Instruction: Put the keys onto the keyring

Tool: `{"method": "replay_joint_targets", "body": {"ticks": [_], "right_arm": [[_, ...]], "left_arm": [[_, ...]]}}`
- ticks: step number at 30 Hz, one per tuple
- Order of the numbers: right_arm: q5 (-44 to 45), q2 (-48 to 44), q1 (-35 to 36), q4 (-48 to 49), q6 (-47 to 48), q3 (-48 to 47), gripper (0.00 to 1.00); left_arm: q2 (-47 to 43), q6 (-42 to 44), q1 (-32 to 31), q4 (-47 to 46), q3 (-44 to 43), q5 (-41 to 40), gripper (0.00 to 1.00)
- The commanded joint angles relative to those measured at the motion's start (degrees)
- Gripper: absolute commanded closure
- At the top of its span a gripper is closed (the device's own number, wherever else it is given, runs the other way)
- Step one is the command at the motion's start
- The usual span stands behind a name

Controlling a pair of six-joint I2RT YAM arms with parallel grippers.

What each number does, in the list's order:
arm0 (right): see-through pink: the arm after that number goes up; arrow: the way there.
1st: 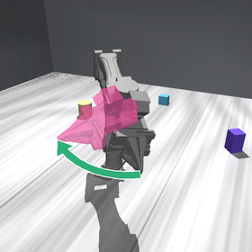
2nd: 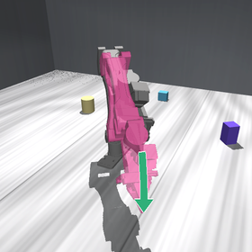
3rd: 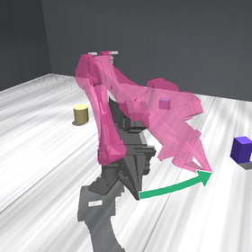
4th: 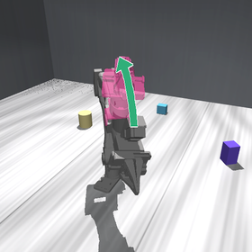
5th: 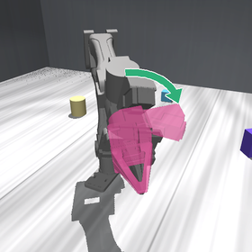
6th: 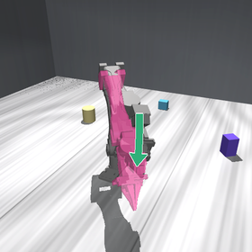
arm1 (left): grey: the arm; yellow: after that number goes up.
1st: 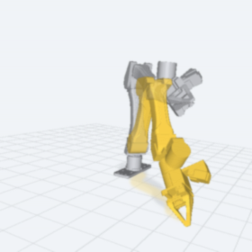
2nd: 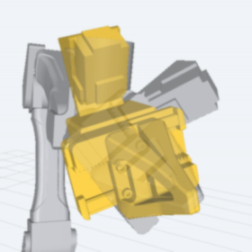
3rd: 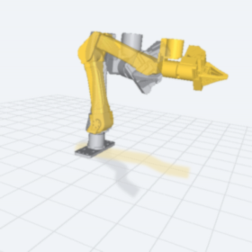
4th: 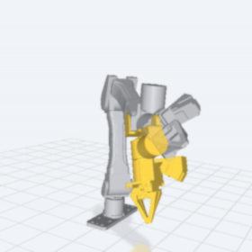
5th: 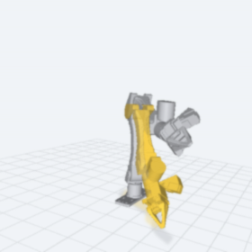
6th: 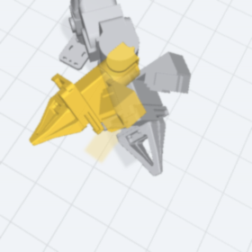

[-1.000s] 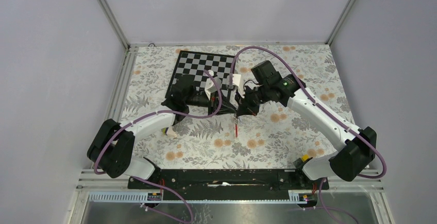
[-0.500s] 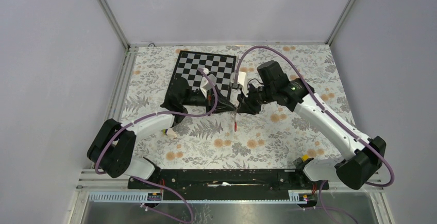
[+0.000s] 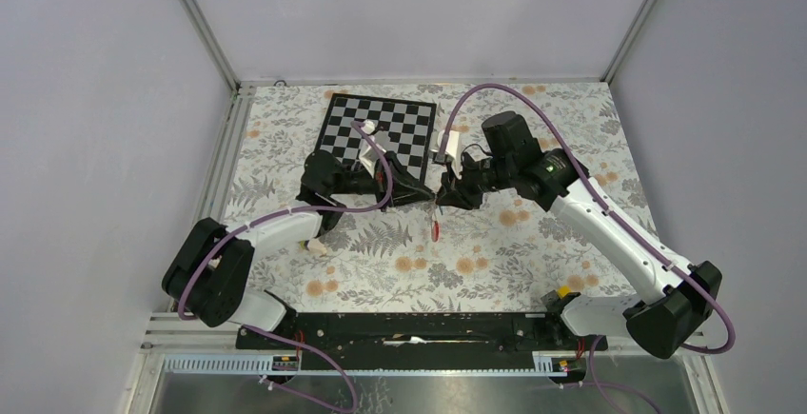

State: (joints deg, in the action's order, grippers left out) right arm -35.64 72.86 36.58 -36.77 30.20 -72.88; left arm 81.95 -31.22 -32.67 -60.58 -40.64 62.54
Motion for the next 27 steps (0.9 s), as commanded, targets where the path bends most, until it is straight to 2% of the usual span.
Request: {"method": "replay_joint_targets", "body": {"ticks": [1, 9, 13, 17, 23, 27], "right_arm": [[-3.2, -1.2, -0.4, 2.0, 0.9, 0.0, 0.75], [-4.8, -1.7, -0.4, 2.3, 1.2, 0.9, 0.89], [-4.6, -2.2, -0.4, 1.8, 1.8, 1.1, 1.00], [-3.7, -2.0, -0.4, -0.5, 2.7, 0.1, 1.00], [-1.0, 0.9, -0.3, -6.2, 3.5, -2.2, 1.00], [-0.4, 4.2, 0.0, -10.0, 3.6, -4.2, 1.00]], "left_arm": [[0.1, -1.5, 0.1, -6.1, 0.3, -0.4, 1.00], [0.2, -0.8, 0.1, -6.0, 0.8, -0.7, 1.00], [0.1, 0.7, 0.1, -4.8, 1.0, -0.5, 1.00], [-0.3, 5.0, 0.2, 0.0, 0.2, -0.2, 1.00], [-1.9, 18.3, 0.1, 18.2, -4.3, 0.6, 0.74], [-1.8, 23.7, -0.3, 24.1, -5.6, 0.3, 0.64]]}}
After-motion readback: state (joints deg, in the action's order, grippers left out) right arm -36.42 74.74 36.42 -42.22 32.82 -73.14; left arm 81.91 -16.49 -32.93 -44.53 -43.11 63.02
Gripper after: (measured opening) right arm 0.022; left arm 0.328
